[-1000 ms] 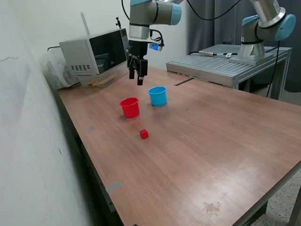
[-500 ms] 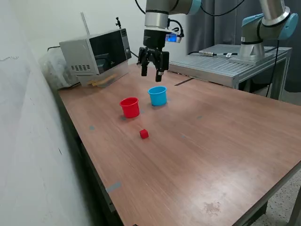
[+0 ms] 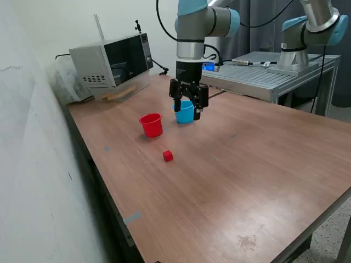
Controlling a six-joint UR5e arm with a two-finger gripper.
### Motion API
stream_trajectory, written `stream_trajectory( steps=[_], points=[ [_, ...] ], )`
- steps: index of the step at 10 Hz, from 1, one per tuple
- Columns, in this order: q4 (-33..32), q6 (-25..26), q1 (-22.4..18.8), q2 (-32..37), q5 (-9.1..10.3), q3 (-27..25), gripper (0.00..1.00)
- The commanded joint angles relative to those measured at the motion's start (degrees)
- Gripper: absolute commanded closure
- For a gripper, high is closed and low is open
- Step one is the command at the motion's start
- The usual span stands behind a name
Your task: Place red objects in the red bin, and blue objects in the blue bin.
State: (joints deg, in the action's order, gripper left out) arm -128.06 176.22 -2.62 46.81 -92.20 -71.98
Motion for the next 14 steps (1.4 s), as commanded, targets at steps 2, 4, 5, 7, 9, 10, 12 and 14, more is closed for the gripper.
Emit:
stream_trajectory(
  steps=[2,4,5,7,9,10,12,14],
  points=[
    [-2.01,0.18,-0.54,-6.64,0.09,5.71,0.0],
    [-3.42,0.18,-0.11,-8.48,1.31,6.85,0.0],
    [-4.03,0.27,0.16,-9.01,2.19,6.94,0.0],
    [-5.09,0.27,0.51,-10.07,2.2,7.29,0.0],
    [-5.18,0.79,1.04,-11.12,2.2,8.17,0.0],
    [-5.18,2.45,1.91,-11.65,2.2,8.26,0.0],
    [-5.18,2.99,2.62,-12.62,2.2,9.05,0.0],
    [-5.18,2.99,2.97,-12.71,2.2,9.32,0.0]
  ],
)
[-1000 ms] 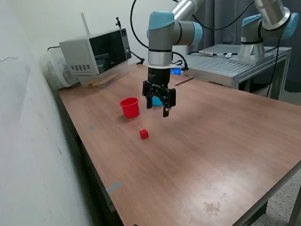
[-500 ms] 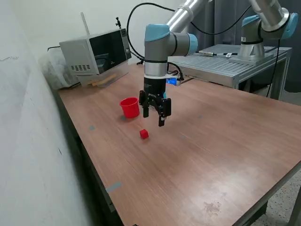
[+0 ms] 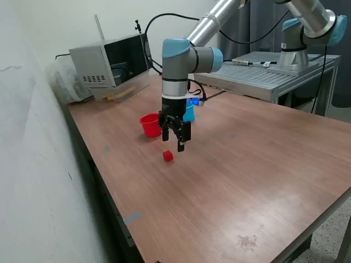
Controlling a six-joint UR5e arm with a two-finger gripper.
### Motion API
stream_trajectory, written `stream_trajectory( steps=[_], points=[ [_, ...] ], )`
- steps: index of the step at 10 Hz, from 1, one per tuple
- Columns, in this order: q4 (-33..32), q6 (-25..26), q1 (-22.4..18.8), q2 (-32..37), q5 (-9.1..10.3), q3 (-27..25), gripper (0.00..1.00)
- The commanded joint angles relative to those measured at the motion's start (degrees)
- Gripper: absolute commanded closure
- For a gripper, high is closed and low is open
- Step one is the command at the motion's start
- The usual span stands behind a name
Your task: Place red objects in the red bin, and blue objects in the blue bin.
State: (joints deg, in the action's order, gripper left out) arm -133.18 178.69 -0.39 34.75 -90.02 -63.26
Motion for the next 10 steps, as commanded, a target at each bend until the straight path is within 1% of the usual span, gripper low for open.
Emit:
stream_trajectory(
  steps=[1,5,7,10],
  points=[
    [-0.06,0.52,0.74,-0.65,0.11,0.68,0.0],
    [-0.32,0.52,0.92,-3.2,0.11,2.26,0.0],
    [-0.33,0.52,1.79,-4.25,0.11,3.84,0.0],
    [-0.41,0.52,2.85,-5.48,0.11,4.55,0.0]
  ],
)
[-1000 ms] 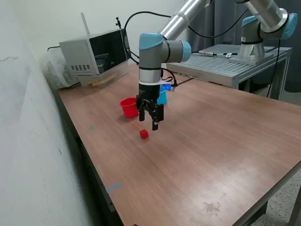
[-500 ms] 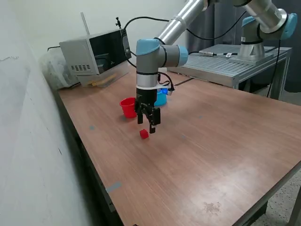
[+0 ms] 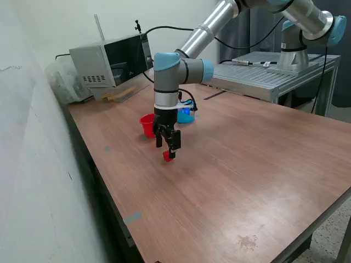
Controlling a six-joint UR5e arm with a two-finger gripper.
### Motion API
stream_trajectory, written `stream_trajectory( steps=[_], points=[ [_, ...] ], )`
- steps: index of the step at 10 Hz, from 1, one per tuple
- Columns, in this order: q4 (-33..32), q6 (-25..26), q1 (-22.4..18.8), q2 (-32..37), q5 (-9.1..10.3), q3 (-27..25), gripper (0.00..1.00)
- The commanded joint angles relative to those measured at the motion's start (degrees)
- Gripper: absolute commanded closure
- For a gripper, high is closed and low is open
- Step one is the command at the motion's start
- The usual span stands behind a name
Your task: Place red objects in the red bin, and blue objects in the blue bin.
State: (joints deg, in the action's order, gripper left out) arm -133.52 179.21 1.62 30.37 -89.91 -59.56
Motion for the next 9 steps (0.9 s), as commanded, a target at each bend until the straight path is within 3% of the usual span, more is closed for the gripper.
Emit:
stream_trajectory(
  steps=[1,3,4,9],
  points=[
    [-0.07,0.0,0.84,-1.19,0.0,0.85,0.0],
    [-0.07,0.0,0.84,-1.19,0.26,0.77,0.0],
    [0.01,0.0,0.84,-1.19,0.26,0.77,1.0],
    [0.1,-0.09,0.84,-1.19,0.09,0.85,1.0]
  ],
)
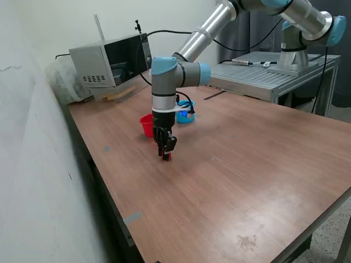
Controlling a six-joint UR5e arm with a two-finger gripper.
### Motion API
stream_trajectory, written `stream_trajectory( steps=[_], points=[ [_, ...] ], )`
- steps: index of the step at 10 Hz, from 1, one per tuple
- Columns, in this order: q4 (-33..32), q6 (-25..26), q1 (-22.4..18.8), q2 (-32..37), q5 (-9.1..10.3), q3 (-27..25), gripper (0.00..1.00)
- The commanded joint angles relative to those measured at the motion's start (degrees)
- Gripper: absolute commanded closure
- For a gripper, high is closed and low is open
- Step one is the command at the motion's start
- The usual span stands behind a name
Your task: Place red objects in the red bin, and blue objects in the blue bin.
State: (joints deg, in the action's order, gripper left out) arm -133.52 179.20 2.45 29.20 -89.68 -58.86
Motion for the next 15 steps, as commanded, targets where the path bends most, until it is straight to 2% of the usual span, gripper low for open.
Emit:
stream_trajectory(
  steps=[1,4,7,10,11,15],
  points=[
    [0.45,-0.08,0.01,0.24,-0.32,0.41,1.0],
    [0.8,-0.78,0.71,7.33,-0.5,-0.72,1.0],
    [1.15,-2.97,5.62,13.15,-0.67,-5.46,1.0],
    [1.15,-5.08,13.26,13.86,-1.02,-6.61,1.0],
    [1.15,-5.35,14.42,13.86,-1.03,-6.7,1.0],
    [1.15,-6.15,14.78,13.69,-0.59,-7.32,1.0]
  ],
)
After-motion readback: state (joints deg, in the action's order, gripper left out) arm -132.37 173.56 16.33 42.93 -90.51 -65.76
